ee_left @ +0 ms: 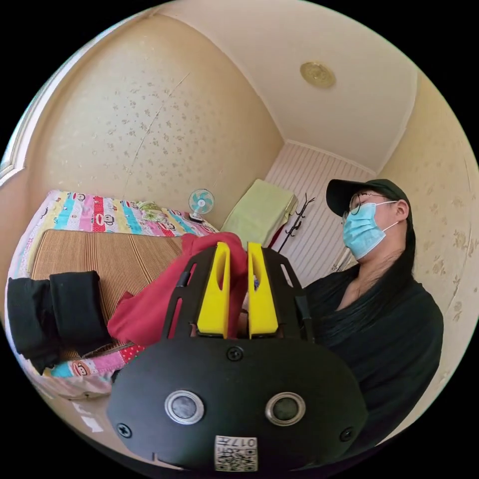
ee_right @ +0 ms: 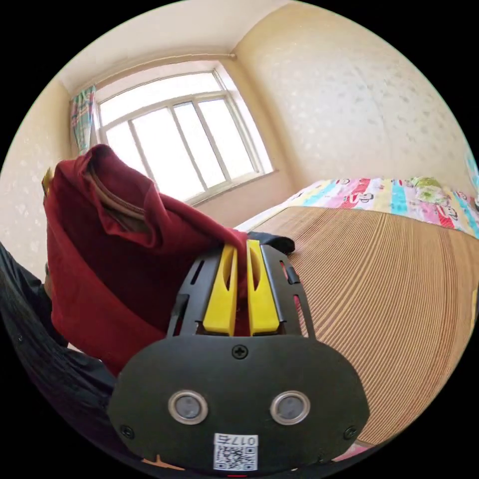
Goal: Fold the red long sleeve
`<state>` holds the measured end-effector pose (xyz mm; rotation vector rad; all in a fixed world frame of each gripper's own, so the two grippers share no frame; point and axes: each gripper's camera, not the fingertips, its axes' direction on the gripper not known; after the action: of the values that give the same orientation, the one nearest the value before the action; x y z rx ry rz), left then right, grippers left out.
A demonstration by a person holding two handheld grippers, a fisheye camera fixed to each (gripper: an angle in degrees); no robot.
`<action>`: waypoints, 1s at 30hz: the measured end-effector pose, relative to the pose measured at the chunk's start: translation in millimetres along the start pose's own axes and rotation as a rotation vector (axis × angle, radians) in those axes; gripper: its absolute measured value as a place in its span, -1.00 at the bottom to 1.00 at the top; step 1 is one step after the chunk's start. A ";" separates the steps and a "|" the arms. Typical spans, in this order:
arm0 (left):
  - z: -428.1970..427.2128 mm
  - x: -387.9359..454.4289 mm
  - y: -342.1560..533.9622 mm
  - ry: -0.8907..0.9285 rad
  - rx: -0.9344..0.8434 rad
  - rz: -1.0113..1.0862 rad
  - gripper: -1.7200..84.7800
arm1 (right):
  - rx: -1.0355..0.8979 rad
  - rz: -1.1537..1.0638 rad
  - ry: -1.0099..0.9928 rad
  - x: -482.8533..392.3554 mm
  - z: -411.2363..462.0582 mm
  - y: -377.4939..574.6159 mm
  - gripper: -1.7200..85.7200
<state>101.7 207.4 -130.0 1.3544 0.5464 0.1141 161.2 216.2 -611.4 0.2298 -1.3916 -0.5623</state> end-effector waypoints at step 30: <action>391.0 -340.6 -12.9 -0.382 -0.643 -0.304 -0.69 | -0.565 0.246 0.639 351.6 -25.6 -53.3 -0.76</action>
<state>-27.4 -276.3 5.6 0.6320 0.3409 -0.2025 199.4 -9.6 -338.2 -0.2067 -0.5951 -0.5864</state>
